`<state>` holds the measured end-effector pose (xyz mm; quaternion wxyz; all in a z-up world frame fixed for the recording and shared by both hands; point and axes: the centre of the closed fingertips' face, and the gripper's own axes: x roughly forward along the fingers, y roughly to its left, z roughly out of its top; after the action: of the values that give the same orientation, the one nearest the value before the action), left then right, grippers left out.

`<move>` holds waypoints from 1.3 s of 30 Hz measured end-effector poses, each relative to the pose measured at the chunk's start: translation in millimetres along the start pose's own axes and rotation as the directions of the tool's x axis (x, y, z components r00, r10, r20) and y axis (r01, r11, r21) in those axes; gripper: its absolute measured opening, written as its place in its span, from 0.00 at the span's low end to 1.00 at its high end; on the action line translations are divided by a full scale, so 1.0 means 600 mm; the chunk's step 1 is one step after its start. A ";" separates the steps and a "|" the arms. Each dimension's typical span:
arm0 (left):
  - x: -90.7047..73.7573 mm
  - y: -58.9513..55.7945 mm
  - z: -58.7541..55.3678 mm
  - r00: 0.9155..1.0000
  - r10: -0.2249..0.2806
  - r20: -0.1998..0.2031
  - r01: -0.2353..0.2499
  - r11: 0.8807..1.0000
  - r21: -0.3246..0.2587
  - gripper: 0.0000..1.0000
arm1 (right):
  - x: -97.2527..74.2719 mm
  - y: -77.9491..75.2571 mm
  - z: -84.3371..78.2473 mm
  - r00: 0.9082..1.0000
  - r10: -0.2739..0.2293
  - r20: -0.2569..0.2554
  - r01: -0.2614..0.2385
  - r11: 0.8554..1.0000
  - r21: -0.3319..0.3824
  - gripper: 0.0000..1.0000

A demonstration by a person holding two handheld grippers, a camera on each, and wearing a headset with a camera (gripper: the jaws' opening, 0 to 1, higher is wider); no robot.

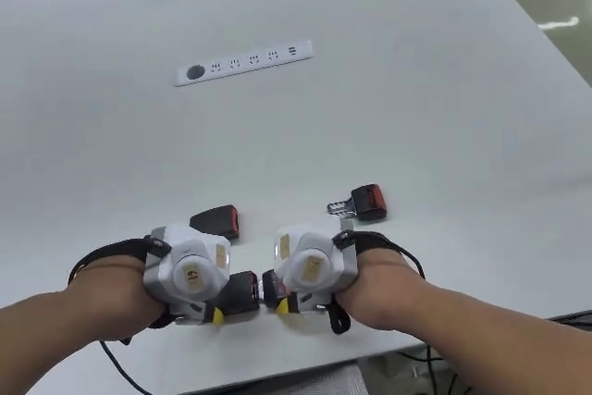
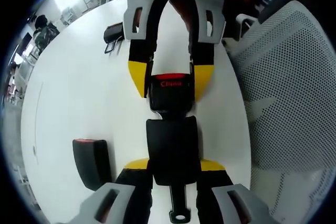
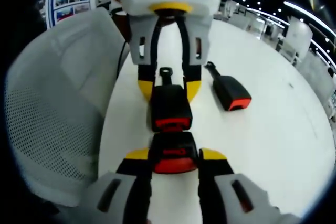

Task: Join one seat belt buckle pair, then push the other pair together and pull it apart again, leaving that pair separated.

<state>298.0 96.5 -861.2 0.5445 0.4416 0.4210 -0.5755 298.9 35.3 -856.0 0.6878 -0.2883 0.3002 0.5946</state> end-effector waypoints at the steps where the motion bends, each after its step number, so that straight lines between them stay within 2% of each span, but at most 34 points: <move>1: 0.000 0.000 0.000 1.000 0.000 -0.001 0.000 1.000 0.002 0.32 | 0.001 0.000 0.001 1.000 0.001 0.002 -0.001 1.000 -0.001 0.32; 3: 0.000 0.000 -0.002 1.000 0.002 -0.012 -0.002 1.000 0.007 0.32 | 0.001 -0.004 0.002 1.000 -0.013 -0.003 0.013 1.000 0.001 0.32; 4: 0.001 0.001 -0.001 1.000 0.001 -0.005 -0.001 1.000 0.009 0.32 | 0.000 -0.002 0.000 1.000 0.000 -0.017 0.000 1.000 -0.007 0.32; 10: 0.000 0.000 -0.006 1.000 -0.008 0.001 0.008 1.000 0.015 0.32 | -0.001 -0.001 -0.001 1.000 0.000 0.007 0.000 1.000 -0.012 0.32; 13: -0.001 -0.001 -0.006 1.000 -0.004 0.017 0.005 1.000 -0.017 0.32 | -0.003 0.000 -0.002 1.000 0.001 0.023 -0.001 1.000 -0.012 0.32; 26: -0.001 0.001 -0.005 0.999 0.003 0.043 -0.002 1.000 -0.027 0.33 | -0.002 0.000 0.004 0.998 0.027 0.061 -0.028 0.999 0.015 0.34; 30: -0.001 0.002 -0.003 1.000 0.001 0.027 0.000 1.000 -0.030 0.34 | -0.003 0.001 0.006 0.996 0.041 0.075 -0.043 0.999 0.024 0.35; 33: -0.001 0.002 -0.004 1.000 0.008 0.024 -0.007 0.999 -0.035 0.34 | 0.000 0.004 0.001 0.997 0.047 0.054 -0.048 0.999 0.008 0.36; 34: -0.002 0.003 -0.006 1.000 0.019 0.020 -0.018 0.998 -0.064 0.34 | 0.001 0.005 -0.003 0.998 0.047 0.044 -0.047 0.999 0.015 0.38; 35: -0.003 0.003 -0.009 1.000 0.021 0.011 -0.020 0.997 -0.071 0.35 | 0.000 0.006 -0.005 0.998 0.050 0.039 -0.051 0.999 0.020 0.39; 36: -0.009 0.006 -0.020 0.999 0.032 -0.026 -0.033 0.998 -0.054 0.38 | -0.003 0.008 -0.004 0.998 0.048 0.041 -0.049 0.999 0.019 0.40; 38: -0.022 0.013 -0.012 0.998 0.055 0.011 -0.055 0.996 -0.067 0.39 | -0.014 0.005 0.000 0.998 0.037 0.050 -0.038 0.999 0.024 0.41; 39: -0.035 0.015 0.000 0.997 0.059 0.057 -0.052 0.991 -0.124 0.40 | -0.021 0.003 0.004 0.998 0.029 0.060 -0.031 0.999 0.030 0.41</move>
<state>307.4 101.4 -840.8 0.5989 0.4015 0.4262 -0.5463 295.7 29.0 -844.8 0.6918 -0.2551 0.2932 0.6086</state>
